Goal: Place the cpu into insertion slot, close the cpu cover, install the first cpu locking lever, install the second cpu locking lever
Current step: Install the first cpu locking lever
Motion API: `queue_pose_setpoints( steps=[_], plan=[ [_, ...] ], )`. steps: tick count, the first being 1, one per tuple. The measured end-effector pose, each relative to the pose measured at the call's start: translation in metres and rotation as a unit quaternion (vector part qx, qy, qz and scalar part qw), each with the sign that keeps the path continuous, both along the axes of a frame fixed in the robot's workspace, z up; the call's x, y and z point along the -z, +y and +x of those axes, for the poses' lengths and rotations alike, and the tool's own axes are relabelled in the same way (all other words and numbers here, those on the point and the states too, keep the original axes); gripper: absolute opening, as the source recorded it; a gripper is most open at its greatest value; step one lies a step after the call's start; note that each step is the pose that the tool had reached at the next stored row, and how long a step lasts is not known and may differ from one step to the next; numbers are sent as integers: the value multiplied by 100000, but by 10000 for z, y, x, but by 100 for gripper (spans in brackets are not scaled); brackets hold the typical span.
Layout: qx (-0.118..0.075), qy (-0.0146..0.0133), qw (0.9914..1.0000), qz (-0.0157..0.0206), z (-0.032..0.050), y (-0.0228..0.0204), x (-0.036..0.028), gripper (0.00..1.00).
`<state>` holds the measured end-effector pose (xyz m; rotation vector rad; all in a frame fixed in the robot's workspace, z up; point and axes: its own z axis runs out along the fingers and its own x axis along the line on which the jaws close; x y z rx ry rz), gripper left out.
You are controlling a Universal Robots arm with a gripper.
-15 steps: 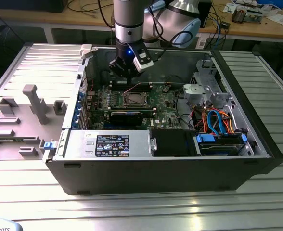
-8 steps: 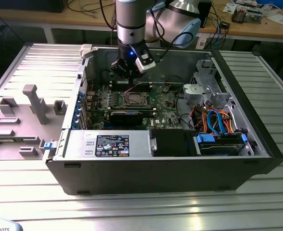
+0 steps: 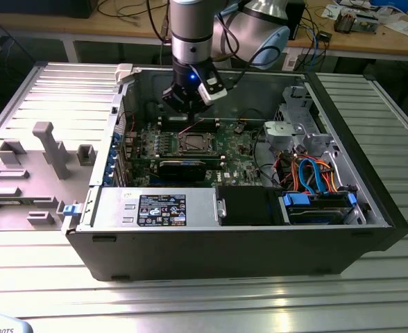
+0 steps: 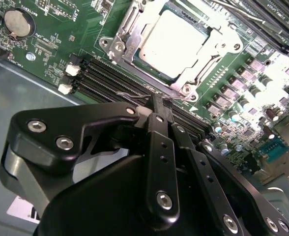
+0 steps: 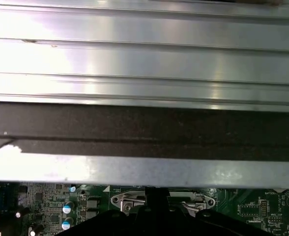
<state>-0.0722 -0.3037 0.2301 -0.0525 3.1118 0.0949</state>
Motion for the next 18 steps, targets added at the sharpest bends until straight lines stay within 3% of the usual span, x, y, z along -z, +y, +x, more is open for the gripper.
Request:
queue_pose_setpoints(
  steps=[10,18],
  plan=[
    [-2,1,100000,-101,101,26,11,11],
    [90,3,100000,-117,191,30,68,11]
  ],
)
